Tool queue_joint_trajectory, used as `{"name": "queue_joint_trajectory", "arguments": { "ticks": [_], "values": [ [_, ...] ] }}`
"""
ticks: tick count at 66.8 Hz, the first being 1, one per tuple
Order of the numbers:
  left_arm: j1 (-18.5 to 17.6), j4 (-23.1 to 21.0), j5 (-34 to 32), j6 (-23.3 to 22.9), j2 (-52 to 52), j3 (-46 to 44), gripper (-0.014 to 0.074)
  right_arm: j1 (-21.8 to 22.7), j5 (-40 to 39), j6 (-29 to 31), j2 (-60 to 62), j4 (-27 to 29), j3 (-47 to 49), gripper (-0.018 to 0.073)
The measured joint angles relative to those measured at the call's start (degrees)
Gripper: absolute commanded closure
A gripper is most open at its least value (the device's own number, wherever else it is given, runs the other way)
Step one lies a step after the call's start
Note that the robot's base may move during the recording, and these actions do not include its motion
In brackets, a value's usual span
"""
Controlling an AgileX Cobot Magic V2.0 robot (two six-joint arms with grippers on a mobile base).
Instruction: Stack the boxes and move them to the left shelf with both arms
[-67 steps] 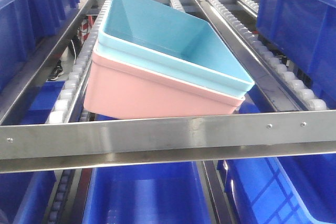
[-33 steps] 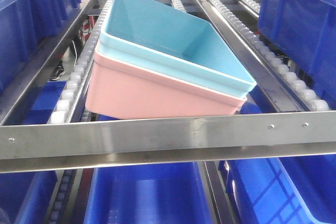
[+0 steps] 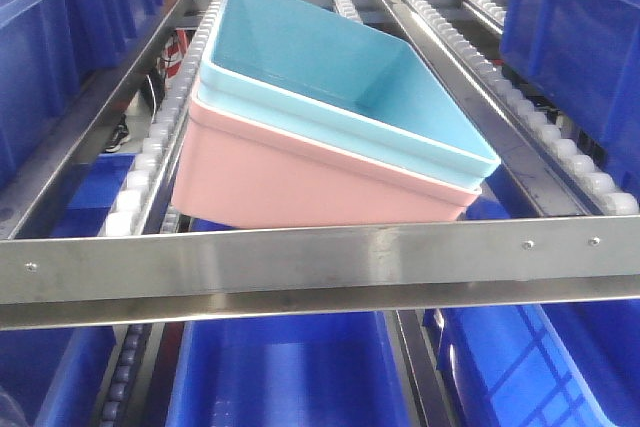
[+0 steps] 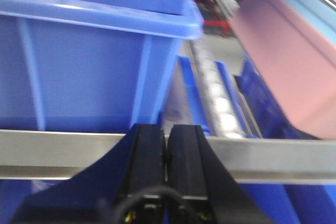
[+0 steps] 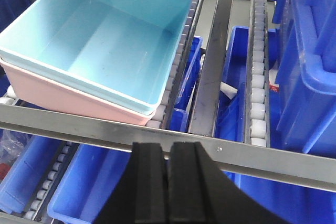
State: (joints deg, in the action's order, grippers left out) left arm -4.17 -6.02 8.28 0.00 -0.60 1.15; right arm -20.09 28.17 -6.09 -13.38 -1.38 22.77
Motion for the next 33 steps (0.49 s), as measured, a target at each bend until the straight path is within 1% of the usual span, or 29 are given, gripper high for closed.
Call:
{"name": "queue_joint_trajectory", "arguments": {
  "ticks": [5, 11, 33],
  "values": [
    [2.1, -0.4, -2.8, 0.0, 0.0, 0.5, 0.0598, 0.0, 0.0, 0.0, 0.0, 0.0, 0.0, 0.0503],
    [3.3, -0.6, -4.1, 0.0, 0.0, 0.5, 0.0598, 0.0, 0.0, 0.0, 0.0, 0.0, 0.0, 0.0503],
    [3.5, -0.6, -4.7, 0.0, 0.0, 0.5, 0.0598, 0.0, 0.0, 0.0, 0.0, 0.0, 0.0, 0.0503]
  ]
}}
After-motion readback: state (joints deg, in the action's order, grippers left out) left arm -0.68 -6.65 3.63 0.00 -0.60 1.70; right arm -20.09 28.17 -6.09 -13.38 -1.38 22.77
